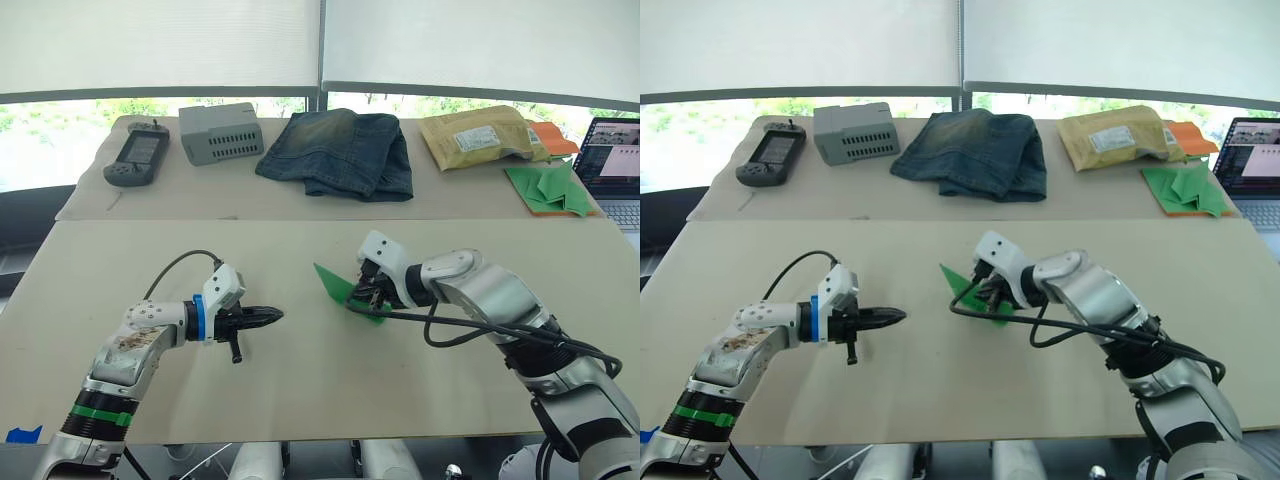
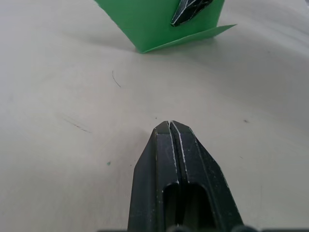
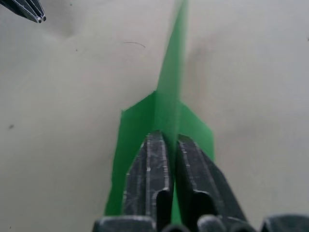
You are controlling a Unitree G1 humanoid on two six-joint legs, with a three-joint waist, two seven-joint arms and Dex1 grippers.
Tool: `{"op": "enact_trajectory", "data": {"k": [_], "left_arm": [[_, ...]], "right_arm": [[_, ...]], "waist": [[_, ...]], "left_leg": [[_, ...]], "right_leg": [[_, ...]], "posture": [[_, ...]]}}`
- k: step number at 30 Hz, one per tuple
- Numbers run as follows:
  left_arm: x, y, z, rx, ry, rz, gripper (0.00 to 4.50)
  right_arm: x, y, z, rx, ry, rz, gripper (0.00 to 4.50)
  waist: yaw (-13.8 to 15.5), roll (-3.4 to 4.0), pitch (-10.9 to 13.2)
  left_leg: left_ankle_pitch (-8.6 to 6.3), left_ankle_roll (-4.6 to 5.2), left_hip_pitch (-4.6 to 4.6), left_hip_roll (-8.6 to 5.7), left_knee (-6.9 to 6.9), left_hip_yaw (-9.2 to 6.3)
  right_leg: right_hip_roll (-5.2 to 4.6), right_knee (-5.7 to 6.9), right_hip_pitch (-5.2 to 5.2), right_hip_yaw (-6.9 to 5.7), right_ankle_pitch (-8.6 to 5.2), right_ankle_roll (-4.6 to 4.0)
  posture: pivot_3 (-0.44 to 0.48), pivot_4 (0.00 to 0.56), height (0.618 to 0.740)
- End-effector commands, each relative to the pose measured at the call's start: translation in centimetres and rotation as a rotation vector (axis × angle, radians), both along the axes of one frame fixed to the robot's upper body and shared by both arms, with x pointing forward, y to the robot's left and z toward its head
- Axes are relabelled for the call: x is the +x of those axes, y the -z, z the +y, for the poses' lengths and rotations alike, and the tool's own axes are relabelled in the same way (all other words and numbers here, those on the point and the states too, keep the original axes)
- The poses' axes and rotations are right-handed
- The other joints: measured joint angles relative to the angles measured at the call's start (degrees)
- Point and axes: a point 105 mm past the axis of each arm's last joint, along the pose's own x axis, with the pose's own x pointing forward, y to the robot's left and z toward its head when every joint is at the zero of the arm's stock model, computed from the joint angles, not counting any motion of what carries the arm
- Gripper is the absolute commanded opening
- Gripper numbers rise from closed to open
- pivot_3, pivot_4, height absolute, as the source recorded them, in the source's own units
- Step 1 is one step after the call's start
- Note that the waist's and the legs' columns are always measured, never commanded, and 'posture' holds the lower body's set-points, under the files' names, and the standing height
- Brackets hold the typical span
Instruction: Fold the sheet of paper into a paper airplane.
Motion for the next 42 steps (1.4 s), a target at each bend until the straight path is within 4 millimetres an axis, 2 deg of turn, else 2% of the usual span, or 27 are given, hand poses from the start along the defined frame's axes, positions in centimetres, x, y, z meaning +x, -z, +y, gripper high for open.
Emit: {"op": "enact_trajectory", "data": {"k": [1, 4, 6, 12, 14, 15, 17, 23, 28, 29, 33, 37, 40, 42], "left_arm": [[0.3, -0.3, -0.1, -0.009, 0.003, -0.011, 0.00], [0.5, -0.2, -0.3, -0.009, 0.008, -0.011, 0.00], [0.6, 0.0, -0.4, -0.007, 0.019, -0.009, 0.00], [0.9, 0.1, -1.0, -0.011, 0.038, -0.014, 0.00], [1.0, 0.2, -1.2, -0.013, 0.049, -0.022, 0.00], [1.0, 0.1, -1.3, -0.015, 0.054, -0.026, 0.00], [1.2, 0.0, -1.5, -0.022, 0.054, -0.035, 0.00], [1.3, 0.1, -1.7, -0.023, 0.051, -0.043, 0.00], [1.3, 0.3, -1.6, -0.018, 0.040, -0.046, 0.00], [1.3, 0.3, -1.6, -0.017, 0.038, -0.046, 0.00], [1.5, -0.1, -1.3, -0.018, 0.036, -0.051, 0.00], [1.8, -0.8, -0.8, -0.030, 0.027, -0.058, 0.00], [2.2, -1.7, -0.3, -0.050, 0.011, -0.062, 0.00], [2.3, -2.2, 0.0, -0.067, 0.000, -0.064, 0.00]], "right_arm": [[0.2, -2.6, -1.9, 0.055, 0.018, -0.087, 0.03], [1.2, -3.4, -6.1, 0.058, 0.156, -0.133, 0.03], [2.1, -4.3, -11.0, 0.076, 0.336, -0.145, 0.03], [4.8, -5.5, -21.8, 0.120, 0.767, -0.228, 0.03], [5.5, -5.4, -23.9, 0.124, 0.870, -0.245, 0.03], [5.7, -5.2, -24.4, 0.138, 0.898, -0.239, 0.03], [6.3, -4.0, -25.9, 0.130, 0.973, -0.219, 0.03], [7.5, -2.2, -26.2, 0.127, 1.005, -0.148, 0.03], [7.6, -2.4, -26.4, 0.186, 1.020, -0.122, 0.03], [7.6, -2.6, -26.4, 0.195, 1.017, -0.121, 0.65], [7.6, -4.8, -26.4, 0.223, 0.990, -0.166, 1.93], [6.8, -8.6, -25.7, 0.245, 0.902, -0.237, 3.40], [5.8, -13.1, -22.5, 0.342, 0.716, -0.329, 4.42], [4.5, -14.6, -19.3, 0.361, 0.529, -0.386, 4.47]], "waist": [[0.25, 0.00, 0.00], [0.82, 0.00, 0.00], [1.15, 0.00, 0.00], [1.23, -0.01, 0.00], [0.80, -0.01, 0.00], [0.58, -0.01, 0.00], [0.00, -0.01, 0.00], [-0.71, 0.00, 0.01], [-0.53, 0.01, 0.01], [-0.45, 0.01, 0.01], [-0.27, 0.02, 0.02], [-0.21, 0.20, 0.12], [-0.21, 0.21, 0.13], [-0.35, 0.21, 0.12]], "left_leg": [[0.00, 0.00, 0.00, 0.00, 0.00, 0.00], [0.00, 0.00, -0.06, -0.07, 0.03, -0.04], [0.00, 0.00, -0.10, -0.09, 0.06, -0.02], [0.00, 0.01, -0.08, -0.08, 0.10, 0.54], [0.01, 0.01, -0.01, -0.08, 0.08, 0.72], [0.01, 0.01, 0.03, -0.09, 0.08, 0.75], [0.01, 0.01, 0.06, -0.07, 0.06, 0.76], [0.01, 0.01, 0.10, -0.09, 0.05, 0.77], [0.01, 0.02, 0.08, -0.09, 0.06, 0.73], [0.01, 0.02, 0.08, -0.10, 0.06, 0.73], [0.01, 0.02, 0.07, -0.09, 0.05, 0.72], [0.01, 0.02, 0.06, -0.09, 0.06, 0.73], [0.01, 0.02, 0.05, -0.05, 0.04, 0.67], [0.00, 0.02, 0.04, -0.02, 0.02, 0.65]], "right_leg": [[0.00, 0.00, 0.00, 0.00, 0.00, 0.00], [-0.04, -0.03, 0.01, -0.03, -0.01, 0.04], [-0.06, -0.07, 0.01, -0.03, 0.00, 0.06], [-0.02, -0.07, 0.02, -0.02, 0.03, 0.06], [0.00, -0.07, 0.03, 0.03, 0.08, 0.00], [0.03, -0.06, 0.03, 0.05, 0.09, -0.01], [0.07, -0.03, 0.05, 0.08, 0.09, -0.02], [0.08, -0.04, 0.12, 0.21, 0.10, 0.00], [0.02, -0.07, 0.17, 0.24, 0.14, 0.07], [0.01, -0.07, 0.17, 0.24, 0.14, 0.08], [0.01, -0.06, 0.16, 0.24, 0.14, 0.08], [0.00, -0.05, 0.14, 0.24, 0.14, 0.08], [0.03, -0.03, 0.11, 0.18, 0.13, 0.09], [0.06, -0.02, 0.10, 0.18, 0.13, 0.09]], "posture": [[0.000, 0.150, 0.728], [0.000, 0.150, 0.728], [0.000, 0.150, 0.728], [0.000, 0.150, 0.728], [0.000, 0.150, 0.728], [0.000, 0.150, 0.728], [0.000, 0.150, 0.728], [0.000, 0.150, 0.728], [0.000, 0.150, 0.728], [0.000, 0.150, 0.728], [0.000, 0.150, 0.728], [0.000, 0.150, 0.728], [0.000, 0.150, 0.728], [0.000, 0.150, 0.728]]}}
